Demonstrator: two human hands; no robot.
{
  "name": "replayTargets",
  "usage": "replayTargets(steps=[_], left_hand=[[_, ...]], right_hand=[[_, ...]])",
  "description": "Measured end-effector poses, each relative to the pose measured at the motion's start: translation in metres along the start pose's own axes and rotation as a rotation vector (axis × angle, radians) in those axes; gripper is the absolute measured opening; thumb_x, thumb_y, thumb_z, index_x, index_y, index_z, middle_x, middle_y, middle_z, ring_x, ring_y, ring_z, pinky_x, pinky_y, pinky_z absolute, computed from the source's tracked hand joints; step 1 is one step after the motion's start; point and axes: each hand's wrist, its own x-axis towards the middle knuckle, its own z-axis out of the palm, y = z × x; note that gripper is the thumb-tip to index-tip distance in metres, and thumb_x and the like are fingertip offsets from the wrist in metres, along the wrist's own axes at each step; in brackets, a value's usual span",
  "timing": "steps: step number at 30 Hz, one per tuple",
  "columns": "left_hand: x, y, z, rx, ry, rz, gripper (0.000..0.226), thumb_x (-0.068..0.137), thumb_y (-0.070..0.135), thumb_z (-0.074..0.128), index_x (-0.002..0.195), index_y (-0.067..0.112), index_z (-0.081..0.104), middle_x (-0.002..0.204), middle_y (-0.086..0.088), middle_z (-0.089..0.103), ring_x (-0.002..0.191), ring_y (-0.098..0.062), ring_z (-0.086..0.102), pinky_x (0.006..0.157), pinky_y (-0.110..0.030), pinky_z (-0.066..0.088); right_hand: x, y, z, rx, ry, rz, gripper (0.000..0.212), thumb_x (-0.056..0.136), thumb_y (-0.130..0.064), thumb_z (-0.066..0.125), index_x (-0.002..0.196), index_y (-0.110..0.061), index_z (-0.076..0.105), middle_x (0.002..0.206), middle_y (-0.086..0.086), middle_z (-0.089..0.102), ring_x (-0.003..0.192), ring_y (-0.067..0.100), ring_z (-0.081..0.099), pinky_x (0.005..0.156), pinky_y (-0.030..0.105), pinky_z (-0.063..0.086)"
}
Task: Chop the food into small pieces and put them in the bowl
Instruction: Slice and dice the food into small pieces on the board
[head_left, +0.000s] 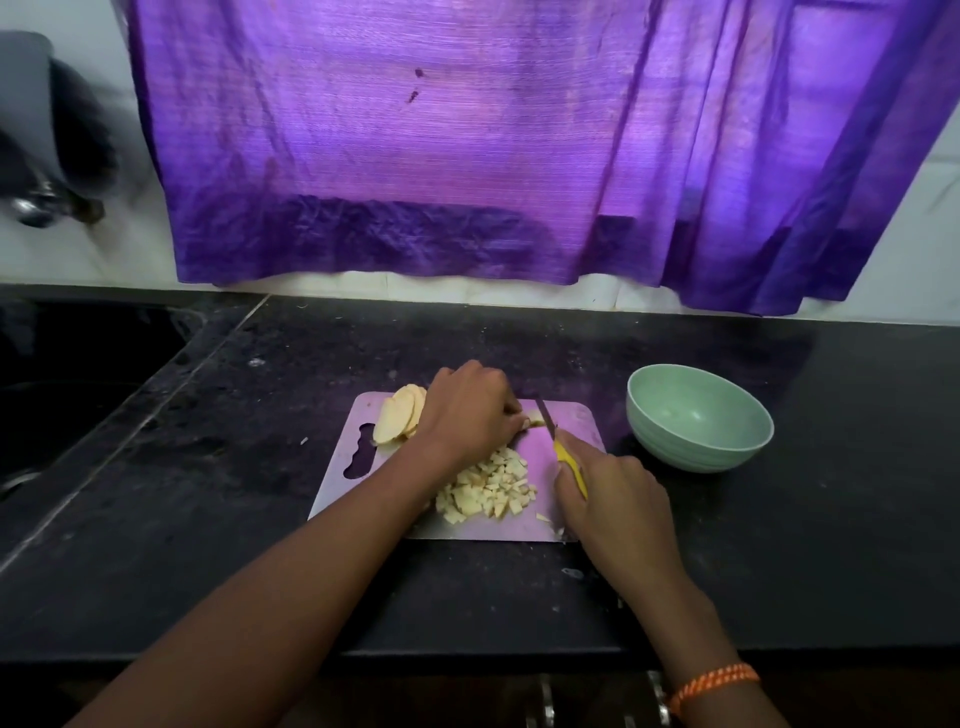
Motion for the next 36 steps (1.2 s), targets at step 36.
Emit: replayTargets(steps=[36], left_hand=[[0.003, -0.009, 0.002, -0.015, 0.016, -0.034, 0.027, 0.09, 0.054, 0.078, 0.097, 0.029, 0.086, 0.088, 0.012, 0.077, 0.086, -0.011, 0.063, 0.072, -0.034, 0.045]], right_hand=[[0.005, -0.005, 0.006, 0.003, -0.022, -0.062, 0.046, 0.103, -0.037, 0.042, 0.149, -0.039, 0.047, 0.102, 0.008, 0.069, 0.089, 0.032, 0.063, 0.064, 0.036, 0.033]])
